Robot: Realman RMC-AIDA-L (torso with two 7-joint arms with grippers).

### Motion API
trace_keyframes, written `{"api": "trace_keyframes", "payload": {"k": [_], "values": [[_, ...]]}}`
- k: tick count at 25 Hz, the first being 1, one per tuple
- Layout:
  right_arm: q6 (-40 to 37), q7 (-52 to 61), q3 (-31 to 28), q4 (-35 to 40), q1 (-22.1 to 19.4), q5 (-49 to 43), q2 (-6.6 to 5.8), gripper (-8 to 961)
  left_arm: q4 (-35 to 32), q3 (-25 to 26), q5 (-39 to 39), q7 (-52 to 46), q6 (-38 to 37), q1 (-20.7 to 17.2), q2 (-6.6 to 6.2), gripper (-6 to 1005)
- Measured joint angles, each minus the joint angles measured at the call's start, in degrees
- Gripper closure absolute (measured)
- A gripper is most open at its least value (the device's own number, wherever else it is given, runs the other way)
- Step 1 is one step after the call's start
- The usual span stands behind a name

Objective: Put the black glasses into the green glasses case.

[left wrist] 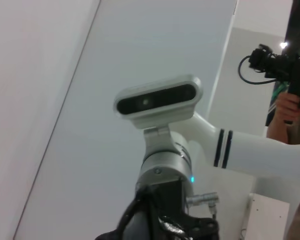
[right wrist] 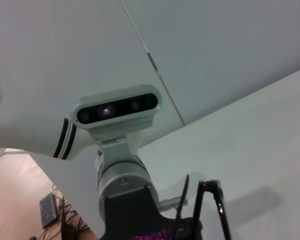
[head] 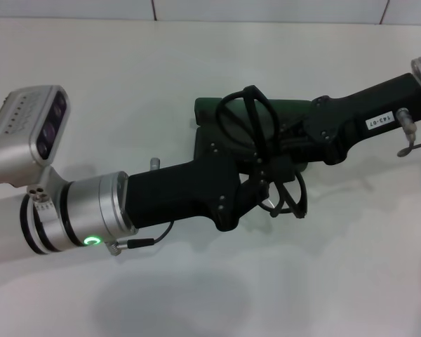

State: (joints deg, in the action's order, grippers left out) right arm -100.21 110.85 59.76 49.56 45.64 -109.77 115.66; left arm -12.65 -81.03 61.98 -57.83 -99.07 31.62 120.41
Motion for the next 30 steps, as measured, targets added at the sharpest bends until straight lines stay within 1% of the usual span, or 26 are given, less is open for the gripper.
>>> {"api": "trace_keyframes", "payload": {"k": [7,11,12,13,14,15,16,17,18,20,22,23,25,26,29,30], "values": [[0.18,-0.39,0.44,0.0,0.24,-0.01,0.09,854,1.0,0.0,-0.04,0.0,0.69,-0.17,0.0,970],[1.9,-0.56,0.45,0.04,0.69,-1.01,-0.02,854,1.07,0.0,-0.05,0.27,-0.62,-2.27,-0.14,970],[2.57,-0.72,0.52,0.17,1.0,-1.72,-0.12,854,1.07,0.0,-0.05,0.27,-0.62,-2.27,-0.14,970],[3.16,-0.96,0.71,0.4,1.45,-2.34,-0.15,854,0.93,0.0,-0.08,0.34,-1.06,-2.93,-0.2,970],[3.71,-1.16,0.91,0.51,1.87,-3.13,-0.18,854,0.66,0.02,-0.06,0.51,-2.37,-4.79,-0.37,969],[4.34,-1.31,1.15,0.62,2.51,-3.93,-0.23,854,0.56,0.03,-0.06,0.69,-2.98,-5.59,-0.47,969],[5.42,-1.42,1.47,0.7,3.61,-5.53,-0.26,854,0.56,0.03,-0.06,0.69,-2.98,-5.59,-0.47,969],[7.07,-1.1,1.94,0.73,6.28,-8.72,-0.18,854,0.47,0.09,0.06,2.15,-5.35,-8.3,-0.95,969],[7.07,-1.1,1.94,0.73,6.28,-8.72,-0.18,854,0.46,0.09,0.14,2.79,-5.94,-8.81,-1.04,969],[8.98,0.21,3.44,0.71,9.36,-12.35,0.0,854,0.46,0.09,0.32,4.2,-6.73,-9.84,-1.17,969],[11.87,2.37,7.35,0.5,12.16,-15.47,0.16,854,0.58,0.09,0.45,5.99,-7.04,-11.03,-1.24,968],[13.88,4.02,10.47,0.39,13.58,-17.07,0.24,854,0.58,0.09,0.43,6.52,-7.05,-11.45,-1.24,968],[18.43,7.45,17.21,0.19,16.16,-19.78,0.34,854,0.74,0.09,0.43,7.96,-7.04,-12.42,-1.28,968],[21.27,10.14,22.18,-0.25,17.85,-21.71,0.43,854,0.87,0.09,0.43,8.56,-6.97,-12.65,-1.3,968],[26.83,16.67,33.13,-2.61,21.86,-25.2,0.56,854,1.38,0.09,0.52,9.91,-6.74,-12.97,-1.3,969],[28.02,18.2,35.92,-3.41,22.98,-25.66,0.57,854,2.05,0.05,0.59,11.17,-6.46,-13.11,-1.17,969]]}}
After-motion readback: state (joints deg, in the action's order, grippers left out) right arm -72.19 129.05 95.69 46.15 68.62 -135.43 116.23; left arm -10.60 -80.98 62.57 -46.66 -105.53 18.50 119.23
